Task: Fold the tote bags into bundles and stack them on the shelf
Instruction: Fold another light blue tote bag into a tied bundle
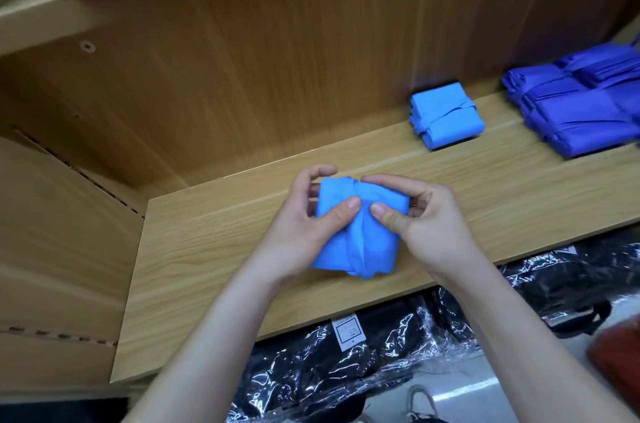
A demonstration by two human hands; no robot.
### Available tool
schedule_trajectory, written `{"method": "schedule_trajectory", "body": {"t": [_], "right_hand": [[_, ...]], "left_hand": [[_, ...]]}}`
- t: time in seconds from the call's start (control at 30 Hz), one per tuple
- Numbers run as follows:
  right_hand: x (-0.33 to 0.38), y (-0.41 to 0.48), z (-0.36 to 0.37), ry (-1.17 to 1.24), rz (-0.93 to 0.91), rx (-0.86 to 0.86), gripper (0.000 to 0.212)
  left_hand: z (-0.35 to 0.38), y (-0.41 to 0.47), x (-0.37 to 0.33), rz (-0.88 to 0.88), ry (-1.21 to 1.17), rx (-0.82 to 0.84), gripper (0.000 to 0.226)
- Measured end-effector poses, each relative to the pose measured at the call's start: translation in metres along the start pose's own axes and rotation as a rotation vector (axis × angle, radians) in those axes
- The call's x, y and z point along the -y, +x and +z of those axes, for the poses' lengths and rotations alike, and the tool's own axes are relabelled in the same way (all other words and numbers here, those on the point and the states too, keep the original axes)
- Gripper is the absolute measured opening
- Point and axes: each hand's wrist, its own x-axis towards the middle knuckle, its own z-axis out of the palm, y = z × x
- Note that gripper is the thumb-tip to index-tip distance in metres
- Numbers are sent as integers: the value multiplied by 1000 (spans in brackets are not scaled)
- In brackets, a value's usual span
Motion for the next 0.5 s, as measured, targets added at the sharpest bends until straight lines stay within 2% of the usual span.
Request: {"method": "schedule_trajectory", "body": {"t": [0.1,0.2,0.33,0.5], "right_hand": [[-1,-4,-6,52,11,-48,29],[3,-8,-17,-29,83,83,11],[8,-7,-37,-121,174,213,23],[8,-3,-60,-155,259,186,31]], "left_hand": [[17,-10,11,46,166,-22,54],[26,-15,18,73,380,-70,52],[37,-6,8,84,448,60,63],[57,16,5,19,454,261,59]]}}
